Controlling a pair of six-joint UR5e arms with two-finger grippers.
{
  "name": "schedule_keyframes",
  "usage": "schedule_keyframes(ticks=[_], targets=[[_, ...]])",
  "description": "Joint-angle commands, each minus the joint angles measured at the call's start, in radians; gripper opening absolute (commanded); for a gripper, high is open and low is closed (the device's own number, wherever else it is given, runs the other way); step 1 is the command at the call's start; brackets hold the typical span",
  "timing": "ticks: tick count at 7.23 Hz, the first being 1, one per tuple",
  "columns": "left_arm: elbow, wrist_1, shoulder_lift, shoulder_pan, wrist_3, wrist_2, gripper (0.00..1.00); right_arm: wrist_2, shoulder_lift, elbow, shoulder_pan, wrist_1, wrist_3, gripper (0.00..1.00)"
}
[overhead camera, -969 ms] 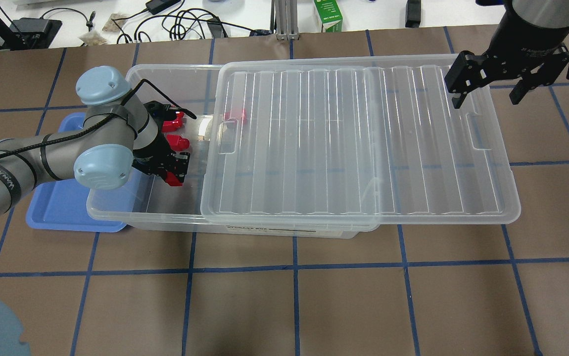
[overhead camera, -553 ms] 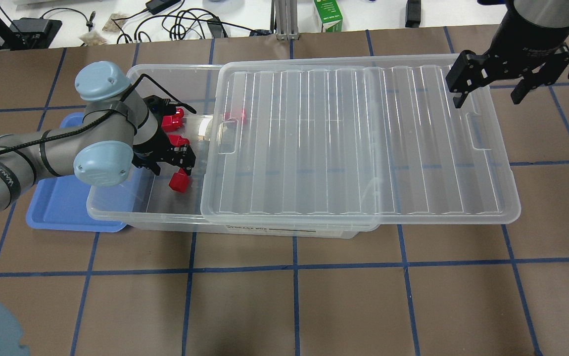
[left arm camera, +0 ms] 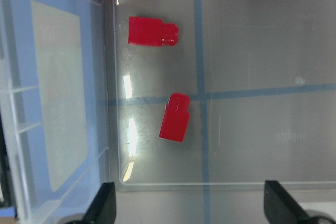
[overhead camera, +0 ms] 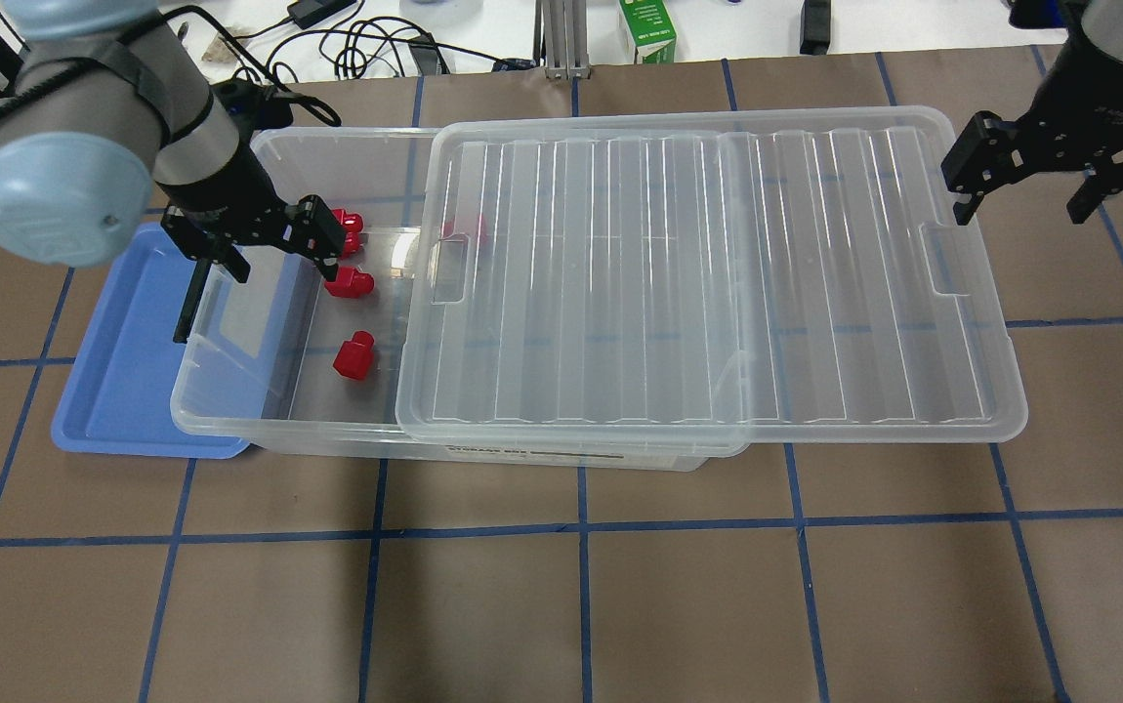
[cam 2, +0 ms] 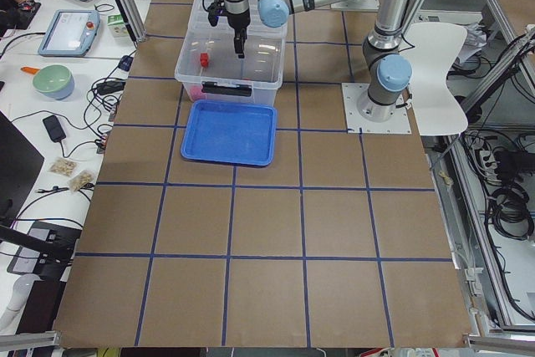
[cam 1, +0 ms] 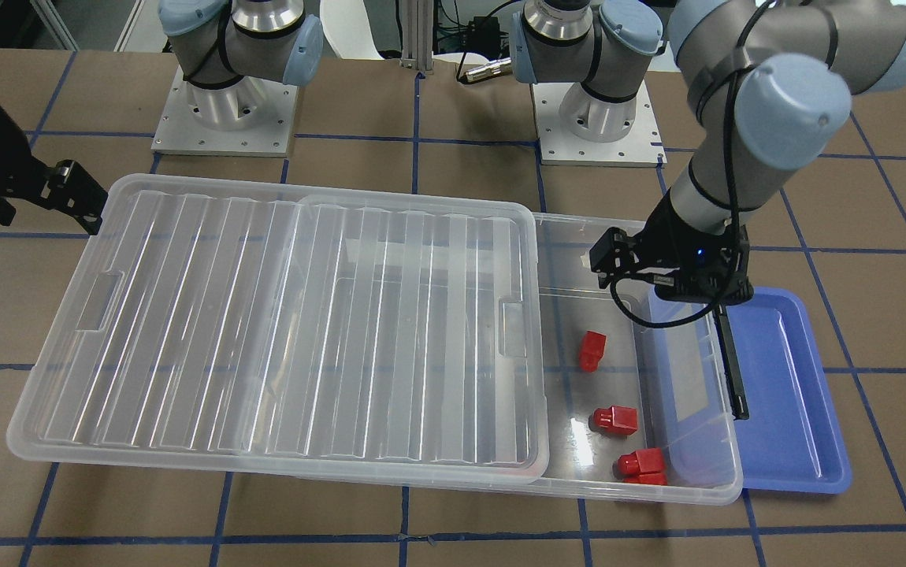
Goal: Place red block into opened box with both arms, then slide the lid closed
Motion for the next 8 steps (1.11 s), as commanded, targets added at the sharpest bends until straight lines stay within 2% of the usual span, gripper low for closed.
schedule_keyframes(ticks=[1, 3, 4, 6, 8], targets=[[0.05, -0.079, 0.067, 0.0, 0.0, 0.003, 1.0, 0.003, 0.057, 0.026, -0.07, -0.015, -0.001, 1.0], [0.054, -0.081, 0.11, -0.002, -0.001, 0.003, 1.0, -0.026, 0.067, 0.038, -0.078, -0.052, -0.014, 1.0], [0.053, -0.087, 0.123, -0.017, -0.007, 0.003, 1.0, -0.098, 0.065, 0.05, -0.083, -0.055, -0.015, 1.0], [0.056, -0.095, 0.124, -0.072, -0.099, 0.064, 1.0, -0.107, 0.074, 0.064, -0.083, -0.058, -0.014, 1.0], [0.057, -0.09, 0.127, -0.065, -0.09, 0.052, 1.0, -0.103, 0.09, 0.104, -0.083, -0.089, -0.014, 1.0]])
